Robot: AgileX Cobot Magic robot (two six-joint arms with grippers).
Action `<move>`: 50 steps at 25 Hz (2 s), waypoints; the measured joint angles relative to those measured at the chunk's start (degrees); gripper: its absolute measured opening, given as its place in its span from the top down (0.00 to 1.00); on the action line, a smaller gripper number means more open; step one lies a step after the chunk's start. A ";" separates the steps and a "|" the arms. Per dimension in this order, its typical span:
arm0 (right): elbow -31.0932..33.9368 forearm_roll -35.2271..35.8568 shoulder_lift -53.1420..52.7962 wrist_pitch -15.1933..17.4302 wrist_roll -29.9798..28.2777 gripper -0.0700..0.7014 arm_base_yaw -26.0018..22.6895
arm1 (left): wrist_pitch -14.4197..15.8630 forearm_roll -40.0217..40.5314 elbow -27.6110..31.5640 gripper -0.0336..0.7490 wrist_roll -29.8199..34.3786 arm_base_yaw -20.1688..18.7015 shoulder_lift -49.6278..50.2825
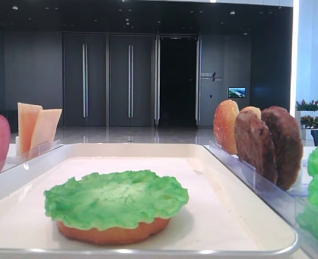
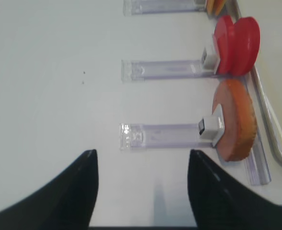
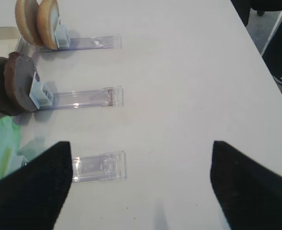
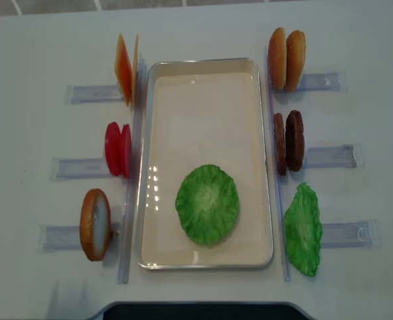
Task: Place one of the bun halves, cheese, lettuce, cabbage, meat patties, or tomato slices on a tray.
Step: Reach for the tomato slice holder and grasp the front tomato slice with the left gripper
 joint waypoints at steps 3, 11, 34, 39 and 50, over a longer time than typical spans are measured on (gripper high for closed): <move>0.00 0.00 0.00 0.00 0.00 0.15 0.00 | 1.95 0.07 -2.37 0.38 -0.20 0.00 7.64; 0.00 0.00 0.00 0.00 0.00 0.15 0.00 | 2.02 0.12 -8.71 0.38 -0.84 0.00 28.66; 0.04 0.00 0.00 0.00 0.00 0.15 0.00 | 1.78 -4.37 -37.63 0.38 -4.97 -0.26 73.89; 0.04 0.00 0.00 0.00 0.00 0.15 0.00 | 2.03 2.19 -38.30 0.38 -13.65 -4.67 75.73; 0.04 0.00 0.00 0.00 0.00 0.15 0.00 | -2.89 3.46 -38.30 0.38 -28.79 -21.05 80.75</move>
